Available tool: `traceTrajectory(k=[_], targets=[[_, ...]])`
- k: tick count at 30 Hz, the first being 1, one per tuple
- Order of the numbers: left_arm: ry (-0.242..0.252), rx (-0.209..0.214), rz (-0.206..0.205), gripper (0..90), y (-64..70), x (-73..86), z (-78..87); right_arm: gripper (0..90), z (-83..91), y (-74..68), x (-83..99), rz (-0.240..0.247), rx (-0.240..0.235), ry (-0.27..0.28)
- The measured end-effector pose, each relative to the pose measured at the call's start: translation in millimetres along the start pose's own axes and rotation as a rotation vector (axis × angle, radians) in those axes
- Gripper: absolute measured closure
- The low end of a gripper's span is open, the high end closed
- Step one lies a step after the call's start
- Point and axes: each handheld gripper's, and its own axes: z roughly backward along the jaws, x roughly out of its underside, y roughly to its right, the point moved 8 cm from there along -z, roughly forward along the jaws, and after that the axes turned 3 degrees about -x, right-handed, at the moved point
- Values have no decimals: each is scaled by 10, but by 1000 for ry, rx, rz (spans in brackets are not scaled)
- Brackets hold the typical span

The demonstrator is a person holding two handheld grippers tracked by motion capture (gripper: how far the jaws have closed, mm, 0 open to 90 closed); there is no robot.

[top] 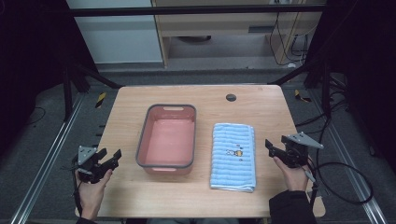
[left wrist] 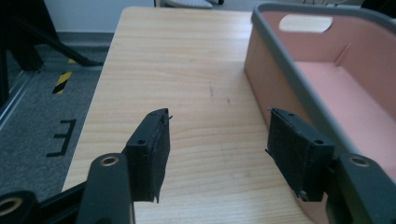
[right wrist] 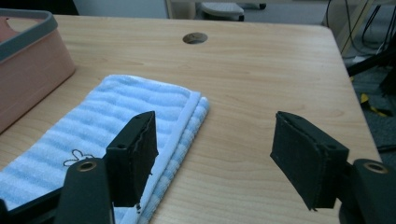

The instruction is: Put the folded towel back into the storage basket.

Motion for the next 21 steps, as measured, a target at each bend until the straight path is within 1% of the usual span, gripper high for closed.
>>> traceTrajectory(k=[1, 2, 3, 4, 6, 7, 10, 11, 15, 19, 21], targets=[[0, 0, 0, 370, 0, 0, 0, 301, 14, -9, -19, 6, 3, 7], [15, 13, -11, 363, 56, -45, 34, 295, 23, -20, -36, 12, -2, 10], [15, 13, -11, 361, 56, -45, 34, 288, 30, -35, -50, 15, -12, 10], [22, 19, -20, 355, 86, -61, 48, 285, 34, -51, -62, 18, -17, 10], [29, 32, -24, 345, 138, -84, 67, 280, 38, -82, -80, 32, -22, 8], [33, 50, -21, 343, 181, -97, 77, 279, 38, -101, -83, 37, -27, 2], [35, 62, -21, 343, 208, -114, 88, 272, 36, -135, -95, 51, -33, -1], [39, 68, -20, 342, 217, -129, 97, 265, 33, -168, -106, 60, -41, -6], [58, 83, -12, 340, 240, -200, 148, 257, 38, -216, -131, 72, -52, -9], [66, 98, -12, 334, 266, -247, 177, 249, 44, -240, -155, 81, -57, -8], [72, 101, -18, 332, 289, -275, 195, 247, 51, -245, -170, 84, -59, -4]])
